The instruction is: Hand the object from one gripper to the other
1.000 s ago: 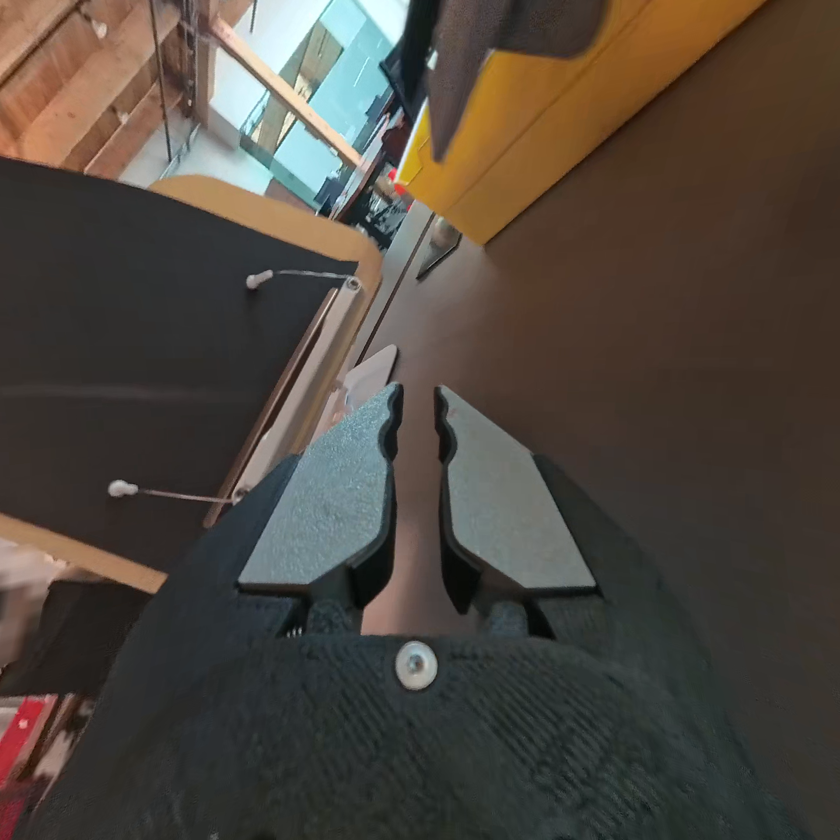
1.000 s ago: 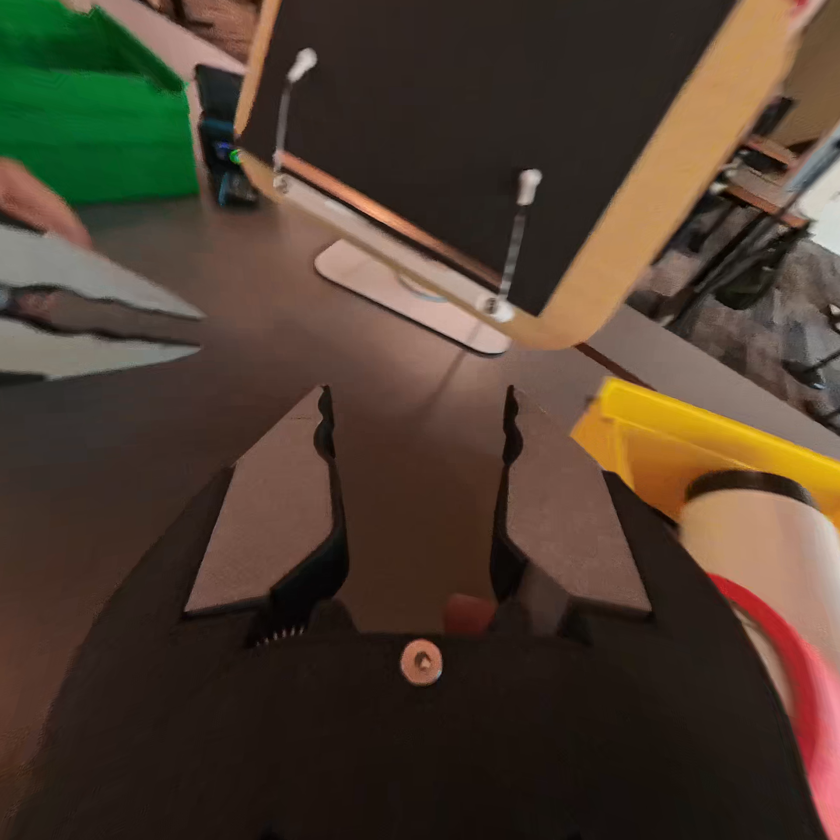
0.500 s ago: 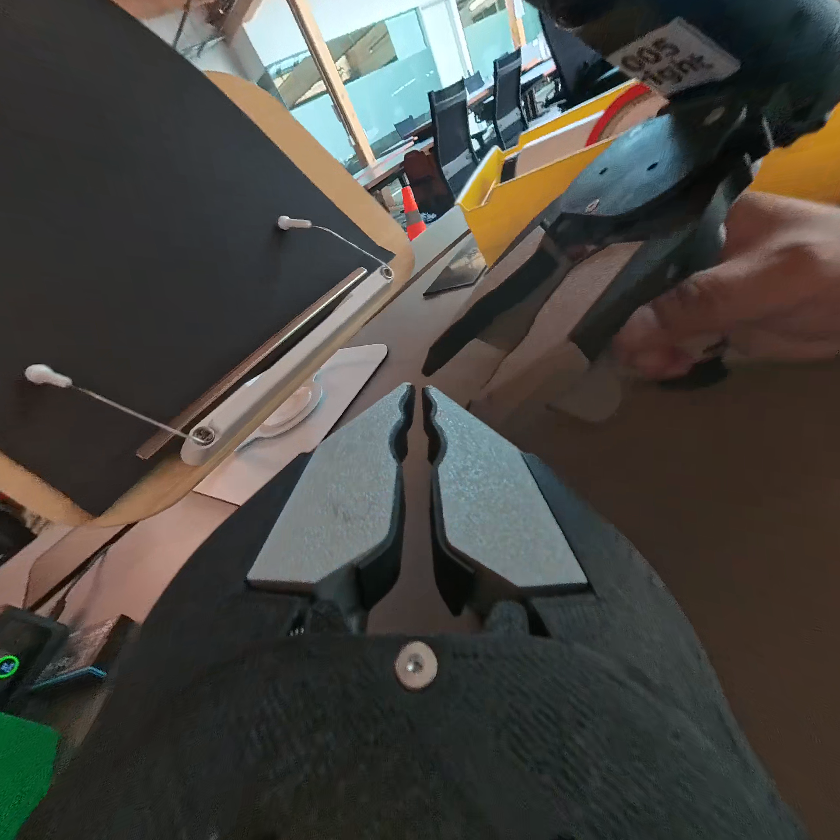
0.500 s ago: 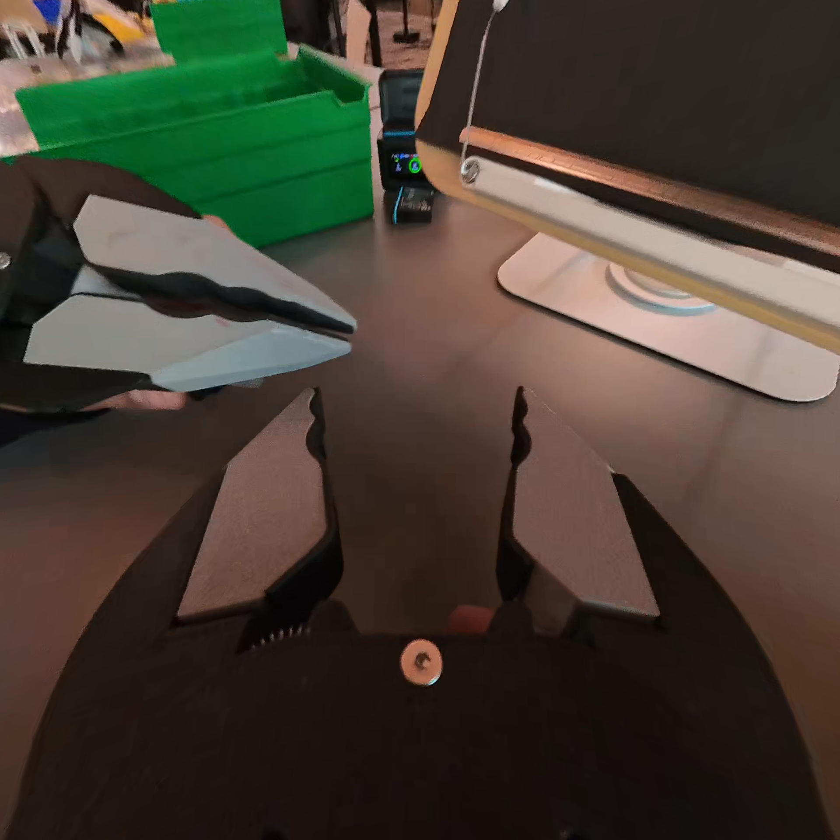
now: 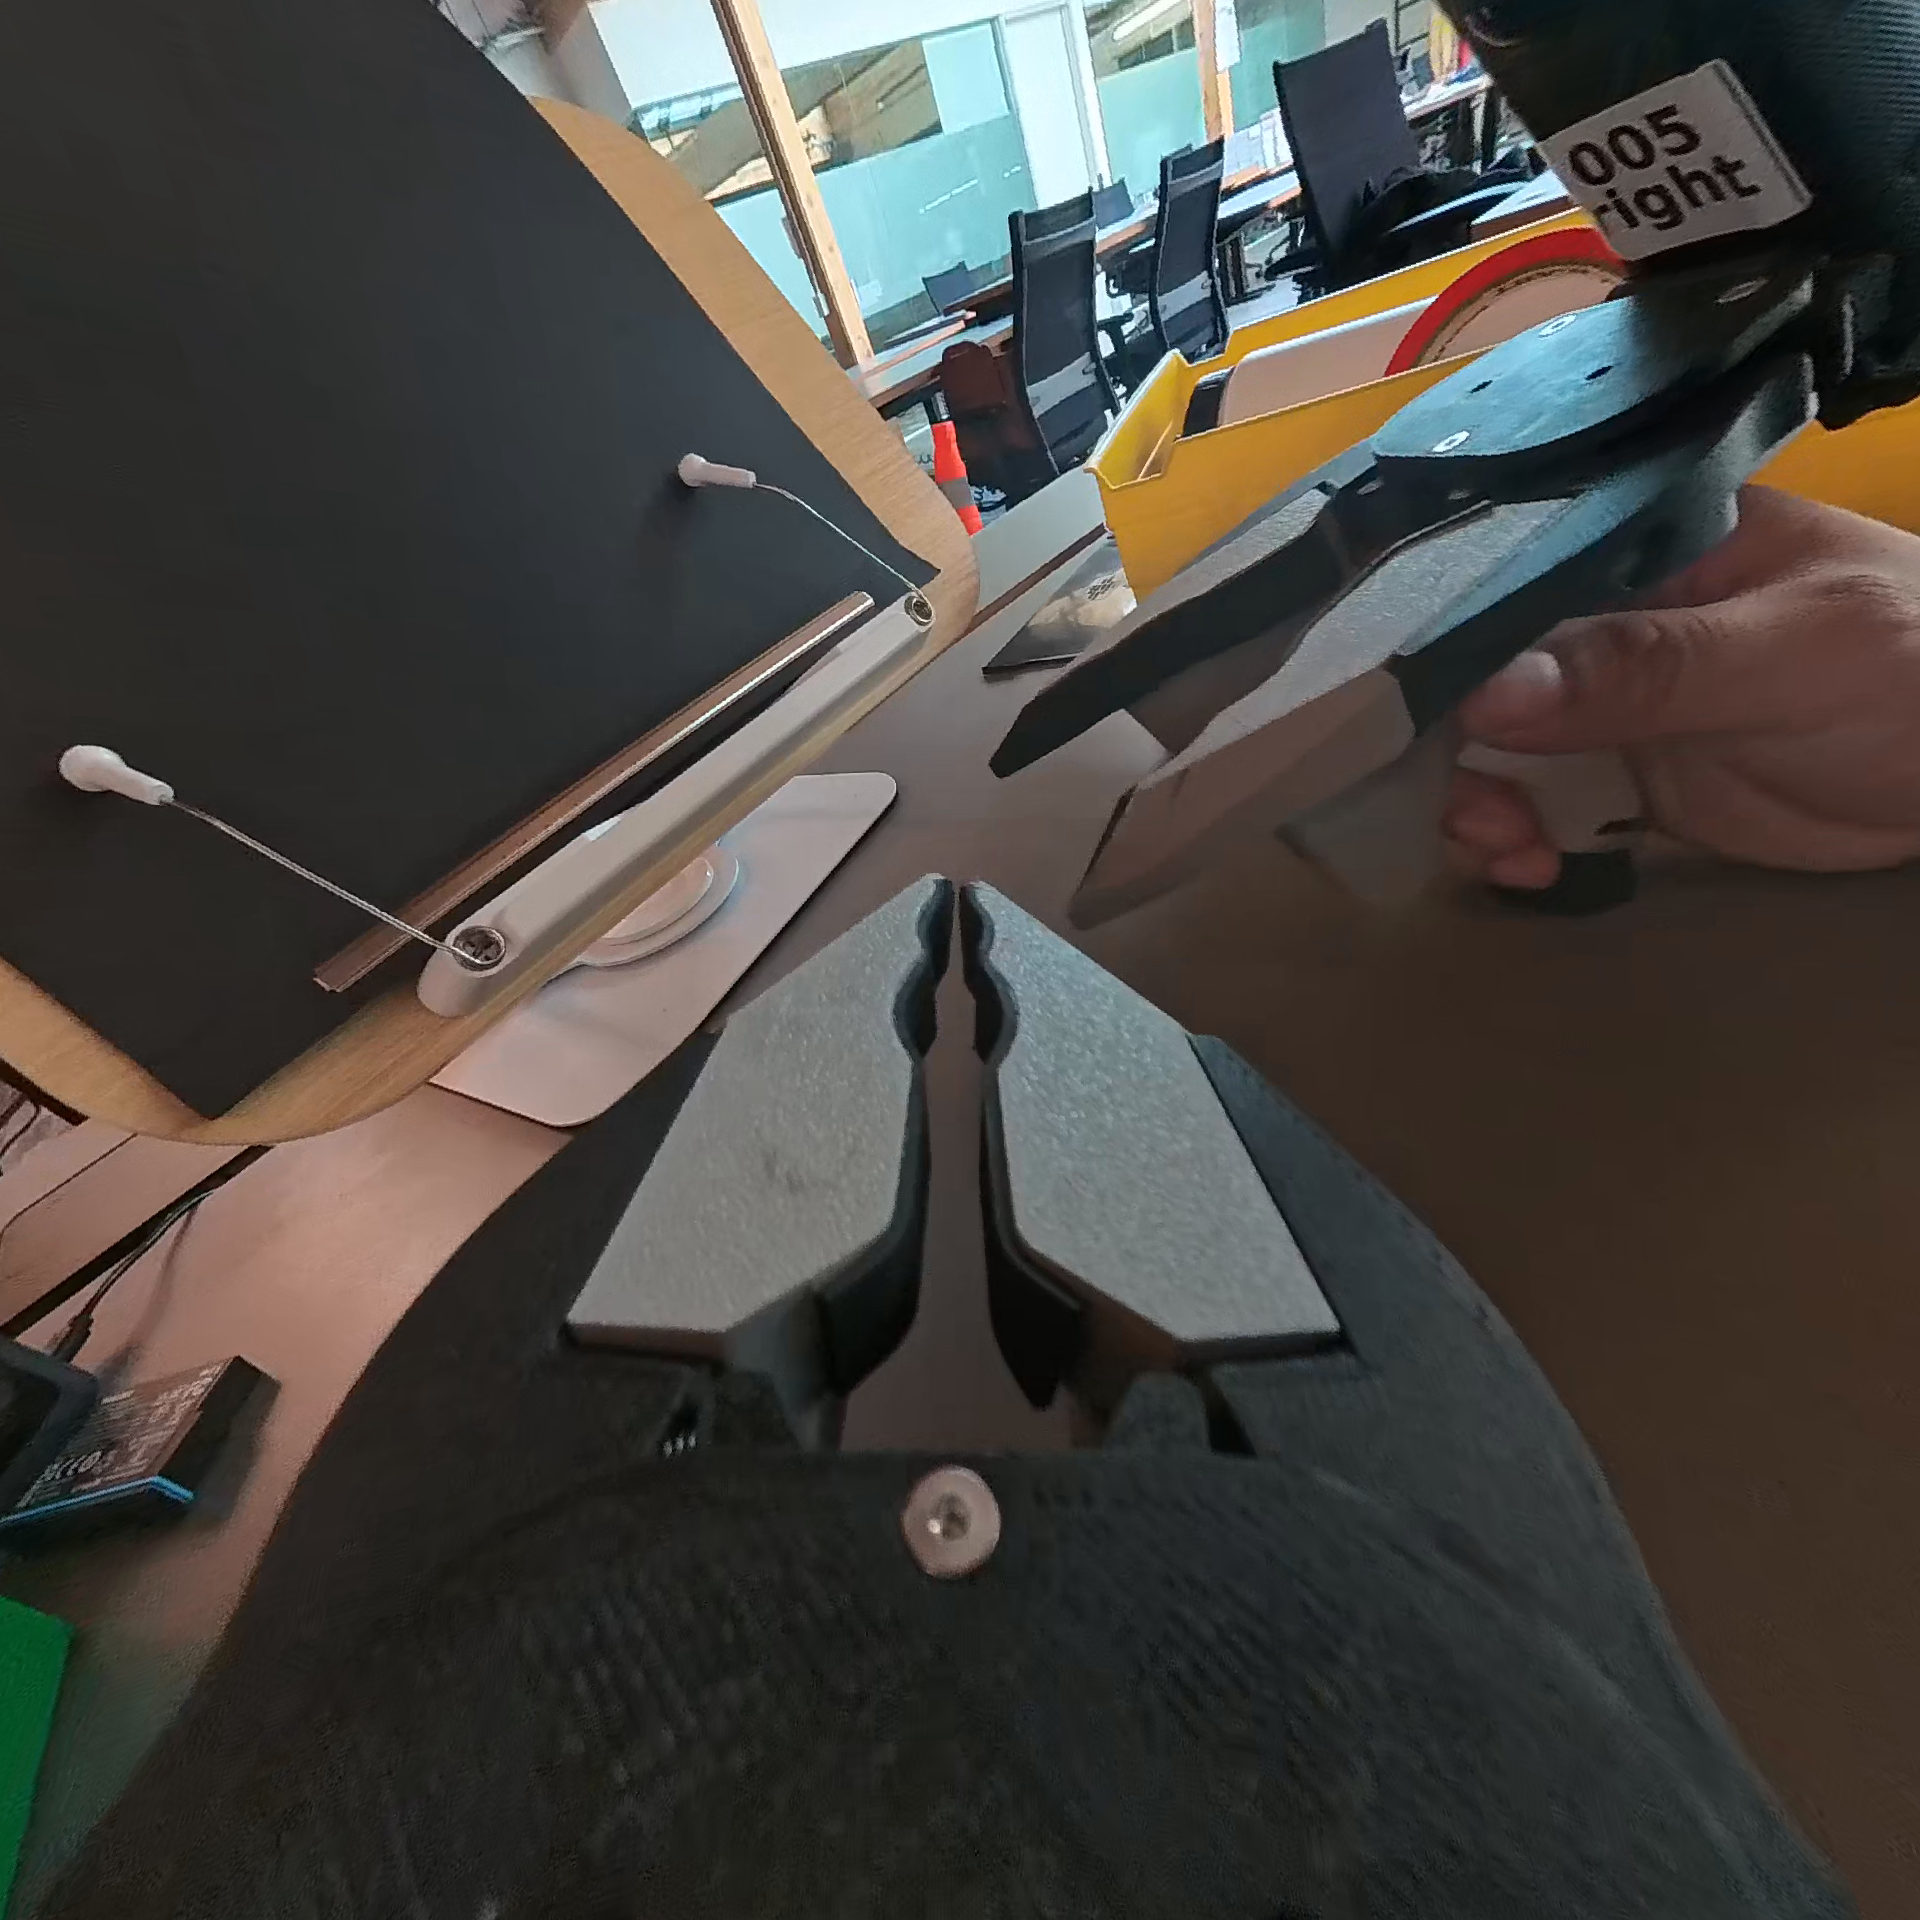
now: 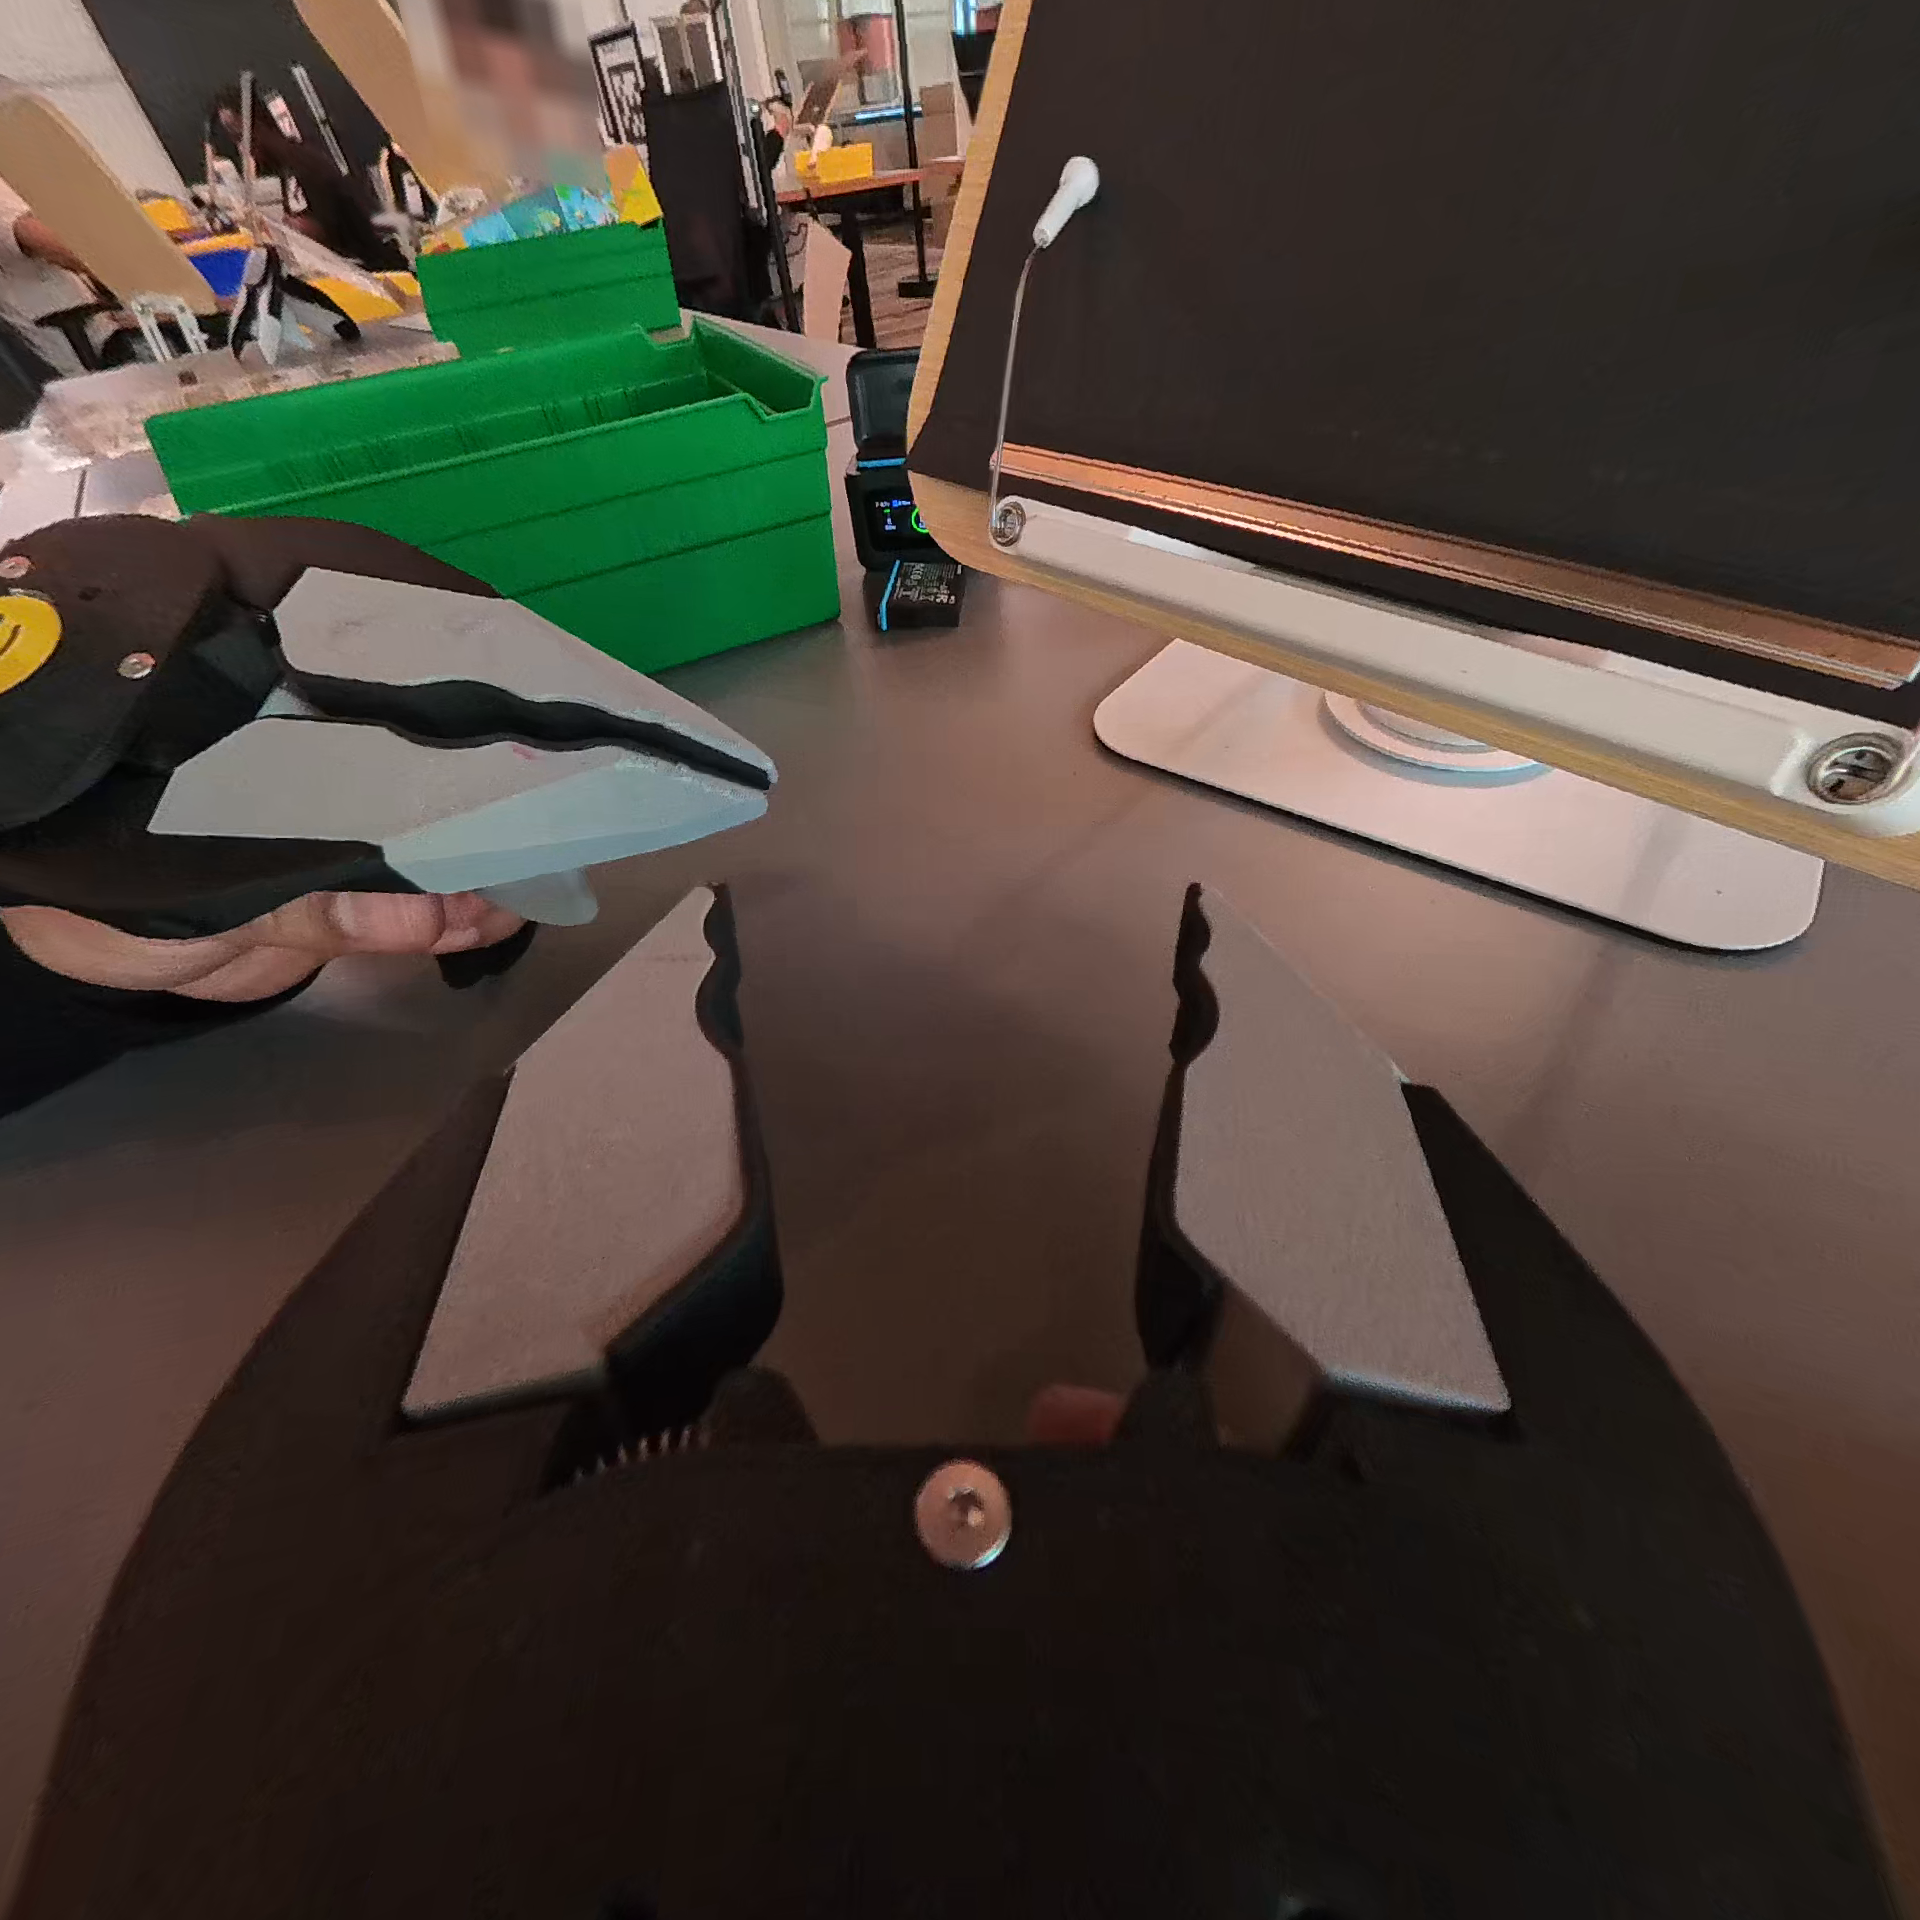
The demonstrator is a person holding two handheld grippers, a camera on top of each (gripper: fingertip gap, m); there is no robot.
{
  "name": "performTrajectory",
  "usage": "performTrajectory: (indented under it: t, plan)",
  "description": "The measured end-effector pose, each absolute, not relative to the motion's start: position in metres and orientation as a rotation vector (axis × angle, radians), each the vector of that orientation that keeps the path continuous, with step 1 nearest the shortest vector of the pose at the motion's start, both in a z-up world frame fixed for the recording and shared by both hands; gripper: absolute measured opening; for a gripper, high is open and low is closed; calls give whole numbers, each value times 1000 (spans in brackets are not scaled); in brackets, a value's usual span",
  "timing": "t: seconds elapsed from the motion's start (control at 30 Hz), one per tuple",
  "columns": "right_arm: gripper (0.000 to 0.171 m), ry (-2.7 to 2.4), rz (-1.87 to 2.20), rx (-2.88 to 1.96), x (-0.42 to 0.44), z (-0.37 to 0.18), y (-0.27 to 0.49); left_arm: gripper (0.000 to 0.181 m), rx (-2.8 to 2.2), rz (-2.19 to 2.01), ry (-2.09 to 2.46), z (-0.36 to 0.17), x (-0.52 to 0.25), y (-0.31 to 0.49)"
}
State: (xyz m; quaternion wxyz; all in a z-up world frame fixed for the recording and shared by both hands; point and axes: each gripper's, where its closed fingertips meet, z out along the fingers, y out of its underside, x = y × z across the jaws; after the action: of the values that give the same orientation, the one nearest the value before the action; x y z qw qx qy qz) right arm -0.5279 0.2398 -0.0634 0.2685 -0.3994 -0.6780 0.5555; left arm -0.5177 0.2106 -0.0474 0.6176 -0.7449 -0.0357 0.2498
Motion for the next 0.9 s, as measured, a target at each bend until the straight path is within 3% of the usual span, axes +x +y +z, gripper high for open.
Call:
performTrajectory:
  t: [0.9]
  plan:
    - [82, -1771, 1427, -1065, -518, -53, 250, 0, -1733, 546, 5, -52, -509, 214]
